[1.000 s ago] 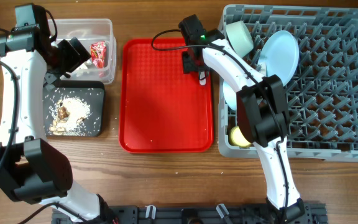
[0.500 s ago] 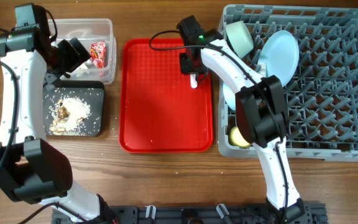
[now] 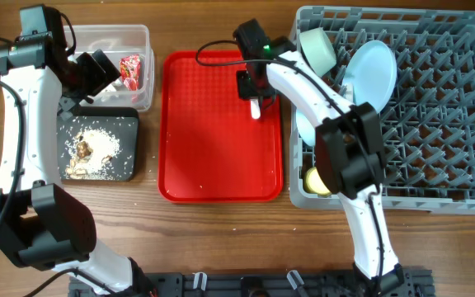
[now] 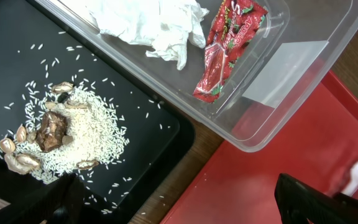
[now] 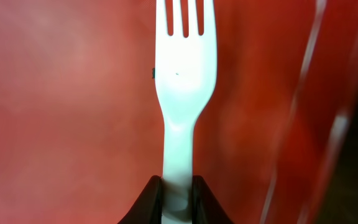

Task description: Sort waste into correct bins and load items into the dishwasher rack

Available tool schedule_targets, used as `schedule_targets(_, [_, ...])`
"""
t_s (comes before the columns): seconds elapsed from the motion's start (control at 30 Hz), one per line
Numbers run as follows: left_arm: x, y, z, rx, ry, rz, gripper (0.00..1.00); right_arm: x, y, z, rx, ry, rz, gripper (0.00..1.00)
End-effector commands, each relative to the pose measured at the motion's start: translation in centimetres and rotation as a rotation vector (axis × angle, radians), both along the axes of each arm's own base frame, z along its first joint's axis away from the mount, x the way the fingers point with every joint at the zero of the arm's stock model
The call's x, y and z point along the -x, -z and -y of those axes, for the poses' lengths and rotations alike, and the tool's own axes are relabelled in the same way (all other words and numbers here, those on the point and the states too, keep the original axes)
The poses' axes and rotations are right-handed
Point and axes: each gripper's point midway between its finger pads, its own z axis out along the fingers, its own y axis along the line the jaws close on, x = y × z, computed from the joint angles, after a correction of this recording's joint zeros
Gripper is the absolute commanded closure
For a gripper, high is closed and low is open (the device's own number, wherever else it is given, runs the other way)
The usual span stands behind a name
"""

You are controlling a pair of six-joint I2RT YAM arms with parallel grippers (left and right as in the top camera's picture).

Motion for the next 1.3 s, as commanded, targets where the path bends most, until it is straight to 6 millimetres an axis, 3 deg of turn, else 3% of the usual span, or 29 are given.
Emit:
schedule_targets(0.0, [-0.2,-1.1,-0.2,-0.012,-0.012,0.03,0.0,-0.2,-8.8,0.0,-0.079,0.001,0.129,0.93])
schedule_targets(0.13, [-0.2,-1.1,-0.2,-0.012,-0.012,0.03,0.0,1.5,-15.0,2.0,-0.094,0.0,0.186,0.92])
schedule_targets(0.2, [-0.2,-1.1,-0.2,-0.012,-0.012,0.03,0.0,3.1,-18.4,3.8,-0.078,0.016,0.215,0.92])
schedule_targets(0.33, [-0.2,-1.1,-0.2,-0.012,-0.012,0.03,0.0,6.7,-23.0,8.1,-0.024,0.069,0.239,0.92])
schedule_targets(0.47, [-0.2,-1.1,-0.2,-0.012,-0.012,0.03,0.0,10.3,-25.0,11.6,0.02,0.121,0.199,0.89])
schedule_targets(0.63, [-0.2,-1.1,-0.2,-0.012,-0.012,0.03,0.0,13.5,-23.7,14.0,0.069,0.196,0.069,0.89])
schedule_targets(0.7, [-0.2,-1.1,-0.2,-0.012,-0.012,0.03,0.0,13.7,-23.2,14.2,0.076,0.202,0.05,0.89])
schedule_targets(0.77, [-0.2,-1.1,-0.2,-0.012,-0.012,0.03,0.0,13.7,-23.0,13.8,0.062,0.198,0.043,0.89])
schedule_targets(0.83, [-0.2,-1.1,-0.2,-0.012,-0.012,0.03,0.0,13.2,-23.2,12.1,-0.001,0.147,0.064,0.87])
schedule_targets(1.03, [-0.2,-1.1,-0.2,-0.012,-0.012,0.03,0.0,10.1,-24.7,4.2,-0.171,-0.095,0.228,0.6])
schedule_targets(1.13, [-0.2,-1.1,-0.2,-0.012,-0.012,0.03,0.0,9.0,-23.9,1.3,-0.185,-0.163,0.261,0.57])
schedule_targets(1.27, [-0.2,-1.1,-0.2,-0.012,-0.012,0.03,0.0,7.8,-21.1,-1.8,-0.186,-0.204,0.239,0.53])
